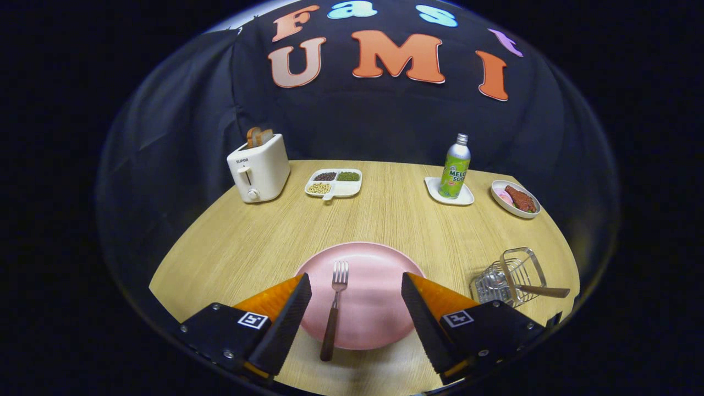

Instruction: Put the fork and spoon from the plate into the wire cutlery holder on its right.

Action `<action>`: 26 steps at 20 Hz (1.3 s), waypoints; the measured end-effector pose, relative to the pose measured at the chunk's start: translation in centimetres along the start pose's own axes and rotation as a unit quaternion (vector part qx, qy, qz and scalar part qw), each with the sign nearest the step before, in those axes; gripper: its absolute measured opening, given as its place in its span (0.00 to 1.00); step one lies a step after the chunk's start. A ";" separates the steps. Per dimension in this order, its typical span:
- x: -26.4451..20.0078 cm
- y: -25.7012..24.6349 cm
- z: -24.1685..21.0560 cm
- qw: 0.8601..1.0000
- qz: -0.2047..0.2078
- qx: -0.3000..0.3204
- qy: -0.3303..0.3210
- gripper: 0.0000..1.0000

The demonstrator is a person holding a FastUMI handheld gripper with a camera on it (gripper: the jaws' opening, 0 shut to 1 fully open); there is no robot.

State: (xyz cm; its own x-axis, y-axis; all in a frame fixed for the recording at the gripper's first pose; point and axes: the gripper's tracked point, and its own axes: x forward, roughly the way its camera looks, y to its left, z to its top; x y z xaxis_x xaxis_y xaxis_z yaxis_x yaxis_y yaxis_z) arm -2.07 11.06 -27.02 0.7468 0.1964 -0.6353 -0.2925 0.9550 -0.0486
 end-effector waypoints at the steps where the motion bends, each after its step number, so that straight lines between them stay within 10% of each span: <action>1: 0.5 0.6 -0.6 1.000 0.001 -0.004 0.005 0.99; 6: 2.6 2.2 -3.3 1.000 0.003 -0.014 0.020 0.97; 13: 4.1 3.0 -5.4 0.999 -0.017 -0.028 0.041 0.45; 21: 4.6 2.4 -6.3 0.997 -0.029 -0.020 0.065 0.09; 26: 3.8 1.8 -5.3 0.997 -0.031 0.006 0.068 0.03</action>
State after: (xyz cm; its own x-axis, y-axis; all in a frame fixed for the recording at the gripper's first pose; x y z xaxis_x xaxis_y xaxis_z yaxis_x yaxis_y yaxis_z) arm -2.89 12.39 -33.61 0.6753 0.1058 -0.7299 -0.2407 0.9671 -0.0825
